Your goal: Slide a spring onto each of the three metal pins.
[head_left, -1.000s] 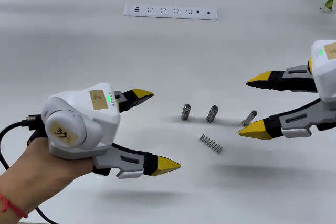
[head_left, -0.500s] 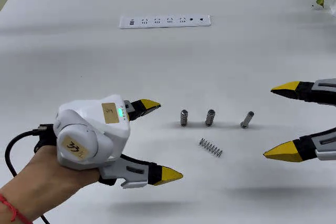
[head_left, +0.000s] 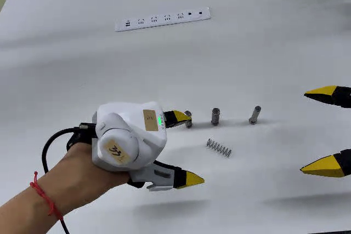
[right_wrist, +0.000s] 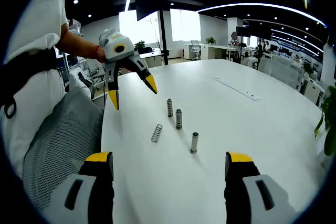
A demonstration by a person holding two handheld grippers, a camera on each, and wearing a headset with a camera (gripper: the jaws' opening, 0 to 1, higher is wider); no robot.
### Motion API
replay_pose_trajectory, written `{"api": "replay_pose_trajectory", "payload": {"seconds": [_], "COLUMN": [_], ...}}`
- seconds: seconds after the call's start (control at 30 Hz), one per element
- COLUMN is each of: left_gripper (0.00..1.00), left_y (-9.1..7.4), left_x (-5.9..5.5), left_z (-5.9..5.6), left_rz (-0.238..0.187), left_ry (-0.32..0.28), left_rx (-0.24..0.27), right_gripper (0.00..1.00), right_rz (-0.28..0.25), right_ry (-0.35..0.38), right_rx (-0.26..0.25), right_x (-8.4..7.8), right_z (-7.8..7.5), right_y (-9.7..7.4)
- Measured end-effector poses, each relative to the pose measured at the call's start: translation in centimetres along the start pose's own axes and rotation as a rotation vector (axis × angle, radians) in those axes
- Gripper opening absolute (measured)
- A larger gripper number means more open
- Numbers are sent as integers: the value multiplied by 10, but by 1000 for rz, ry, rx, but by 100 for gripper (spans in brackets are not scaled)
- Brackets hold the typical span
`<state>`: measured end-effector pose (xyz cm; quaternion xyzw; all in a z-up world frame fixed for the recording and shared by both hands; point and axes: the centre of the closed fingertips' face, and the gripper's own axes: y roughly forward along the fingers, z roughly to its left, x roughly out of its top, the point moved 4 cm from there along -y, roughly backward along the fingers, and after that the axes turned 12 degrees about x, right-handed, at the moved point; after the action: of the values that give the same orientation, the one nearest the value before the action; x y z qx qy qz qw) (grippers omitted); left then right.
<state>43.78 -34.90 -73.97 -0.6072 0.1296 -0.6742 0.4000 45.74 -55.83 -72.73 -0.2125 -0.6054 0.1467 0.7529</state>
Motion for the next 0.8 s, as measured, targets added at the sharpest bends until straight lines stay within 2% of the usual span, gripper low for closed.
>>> {"api": "replay_pose_trajectory", "payload": {"seconds": [0.2,0.27,0.33,0.43,0.5,0.57,0.67,0.8], "left_gripper": [57,53,48,43,39,36,32,31], "left_y": [29,37,43,51,55,60,67,75], "left_x": [-3,-8,-15,-13,-18,-18,-21,-23], "left_z": [-4,-6,-4,-8,-7,-8,-6,-4], "left_rz": [47,73,123,108,137,131,143,156], "left_ry": [78,95,154,134,177,163,170,147], "left_rx": [-29,-41,-34,-26,-1,-2,13,23], "right_gripper": [88,88,88,87,87,87,86,85], "right_rz": [-11,-18,-30,-36,-41,-45,-50,-53], "right_ry": [10,14,20,26,32,39,46,55], "right_rx": [-26,-34,-43,-53,-57,-63,-69,-77], "right_x": [-7,-8,-9,-12,-14,-16,-17,-19], "right_z": [1,1,1,2,3,3,3,3], "right_y": [-6,-7,-9,-10,-11,-13,-14,-14]}}
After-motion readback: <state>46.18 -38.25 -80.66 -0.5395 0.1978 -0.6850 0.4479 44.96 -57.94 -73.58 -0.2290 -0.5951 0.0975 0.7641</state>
